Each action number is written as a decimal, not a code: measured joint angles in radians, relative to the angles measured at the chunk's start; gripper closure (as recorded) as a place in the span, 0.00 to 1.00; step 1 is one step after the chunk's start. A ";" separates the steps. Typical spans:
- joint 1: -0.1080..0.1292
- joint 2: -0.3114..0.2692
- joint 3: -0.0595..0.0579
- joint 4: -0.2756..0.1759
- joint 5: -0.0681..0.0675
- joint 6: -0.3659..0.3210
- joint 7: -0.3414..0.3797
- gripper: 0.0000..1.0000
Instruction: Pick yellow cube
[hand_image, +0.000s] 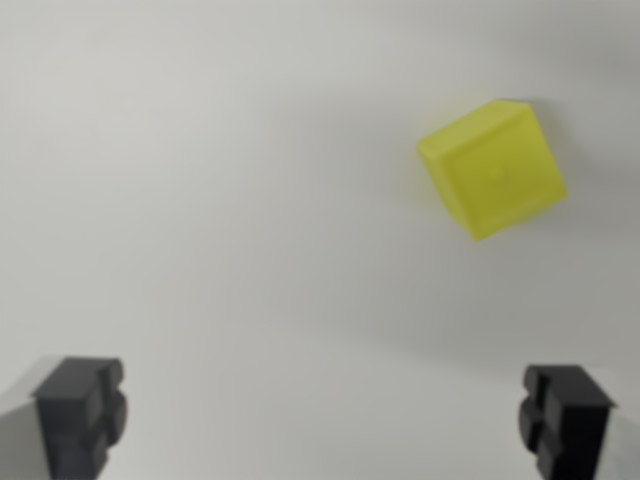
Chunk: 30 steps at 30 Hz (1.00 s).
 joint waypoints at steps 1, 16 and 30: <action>-0.002 0.005 0.000 0.000 0.000 0.005 -0.011 0.00; -0.037 0.086 0.000 0.012 0.004 0.079 -0.181 0.00; -0.068 0.169 0.001 0.037 0.010 0.141 -0.339 0.00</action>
